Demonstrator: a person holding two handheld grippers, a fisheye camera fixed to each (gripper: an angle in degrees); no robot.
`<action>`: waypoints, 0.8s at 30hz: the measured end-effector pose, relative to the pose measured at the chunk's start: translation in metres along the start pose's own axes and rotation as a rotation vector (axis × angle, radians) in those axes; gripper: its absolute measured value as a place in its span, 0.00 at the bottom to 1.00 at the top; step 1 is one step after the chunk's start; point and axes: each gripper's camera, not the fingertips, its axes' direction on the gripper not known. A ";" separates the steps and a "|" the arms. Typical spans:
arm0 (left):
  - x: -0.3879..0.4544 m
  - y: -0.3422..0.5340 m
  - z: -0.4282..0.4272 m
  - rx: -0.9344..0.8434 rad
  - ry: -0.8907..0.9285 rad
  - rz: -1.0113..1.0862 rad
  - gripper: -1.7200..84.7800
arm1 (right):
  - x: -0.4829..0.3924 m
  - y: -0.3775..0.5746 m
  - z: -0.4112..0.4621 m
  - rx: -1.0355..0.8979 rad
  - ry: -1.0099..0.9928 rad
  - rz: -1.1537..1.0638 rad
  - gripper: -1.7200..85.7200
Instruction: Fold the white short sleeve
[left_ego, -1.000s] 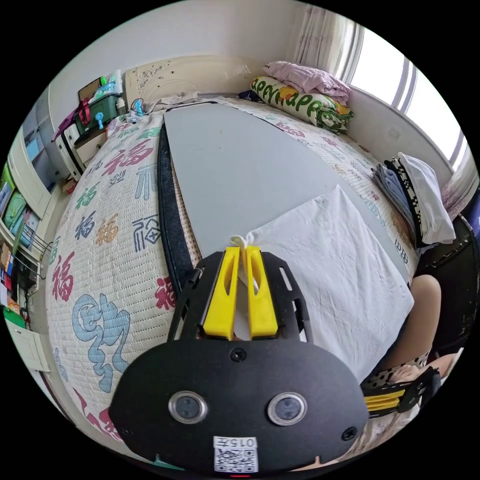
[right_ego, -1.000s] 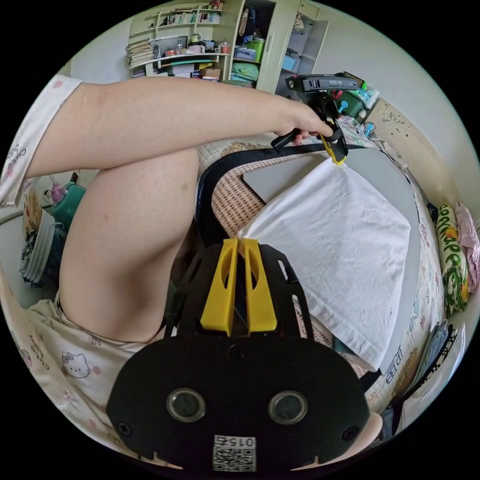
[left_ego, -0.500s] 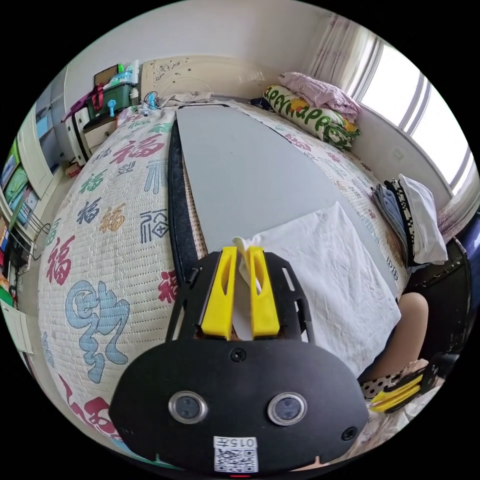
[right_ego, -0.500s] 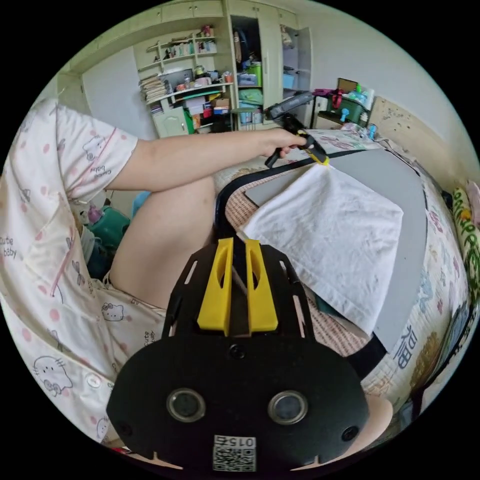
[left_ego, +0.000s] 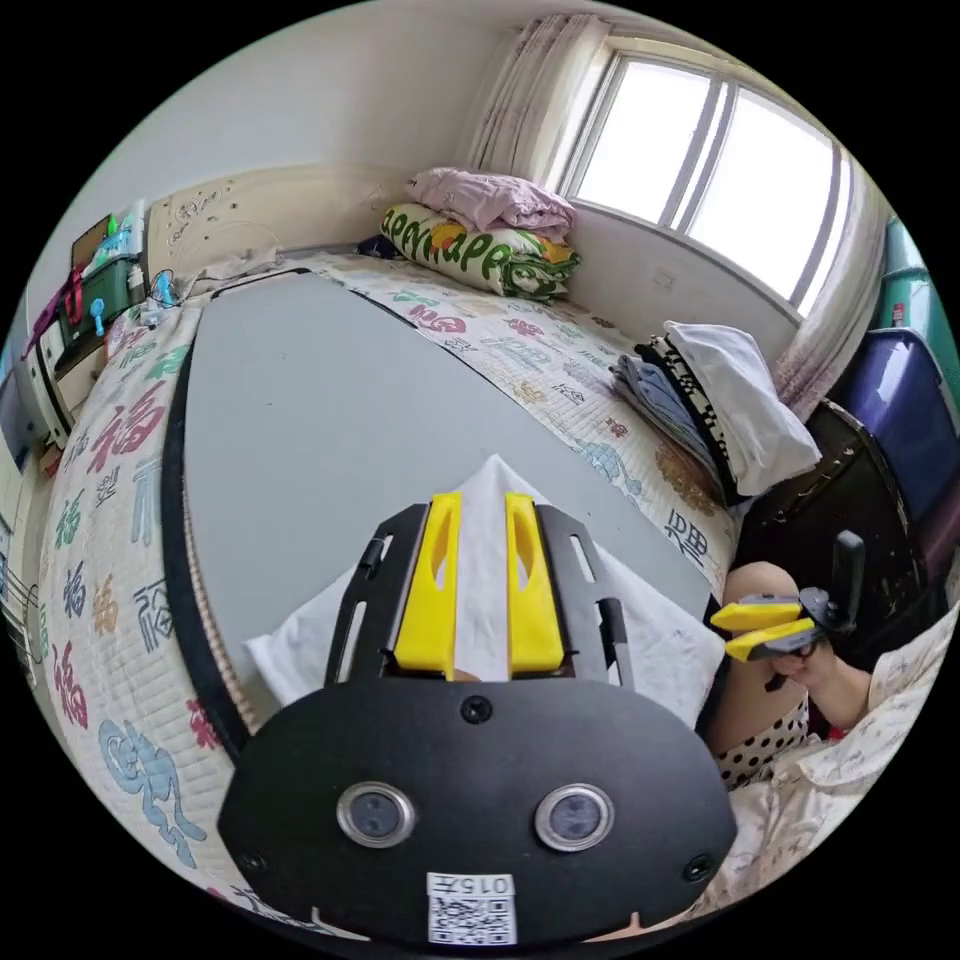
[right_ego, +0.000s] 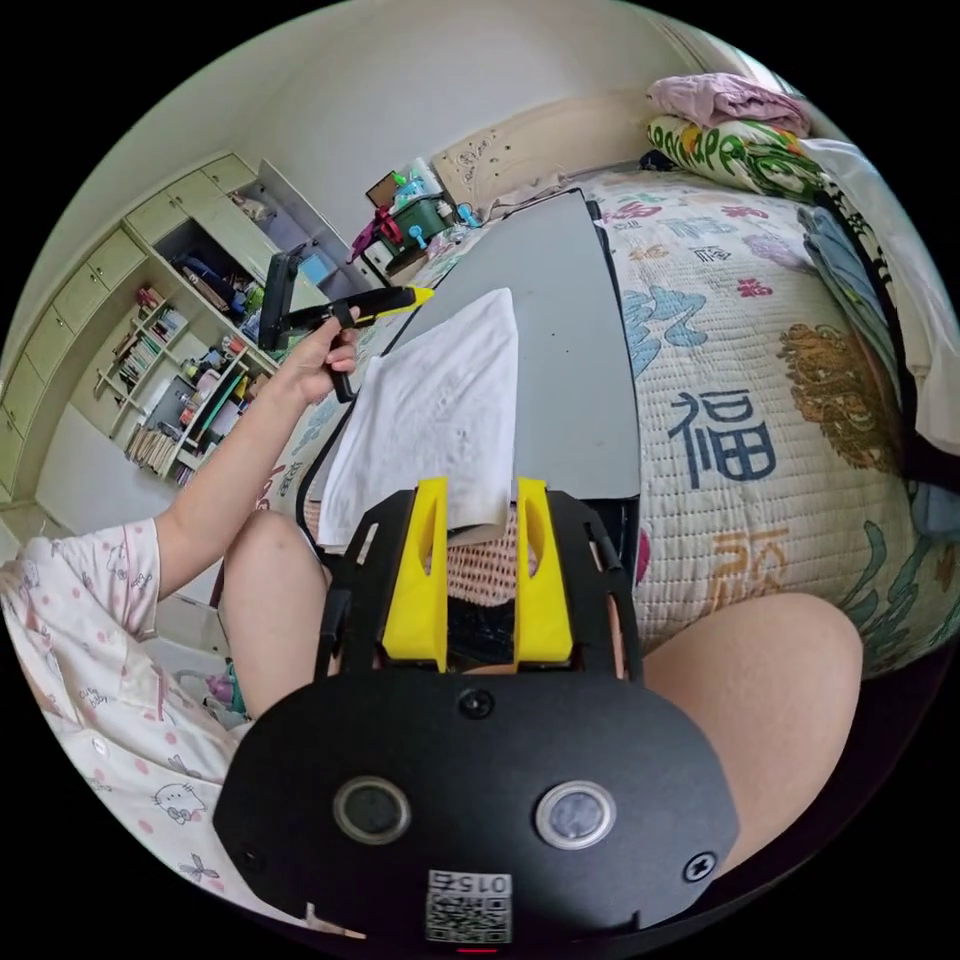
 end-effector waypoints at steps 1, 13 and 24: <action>0.000 -0.008 0.009 -0.012 0.003 -0.009 0.11 | -0.005 -0.013 0.002 -0.008 0.001 0.010 0.14; -0.043 -0.056 0.133 -0.225 0.089 -0.137 0.03 | -0.063 -0.099 0.021 -0.055 -0.018 0.014 0.06; -0.106 0.002 0.036 0.029 0.148 -0.222 0.10 | -0.118 -0.132 0.014 -0.008 -0.040 0.021 0.11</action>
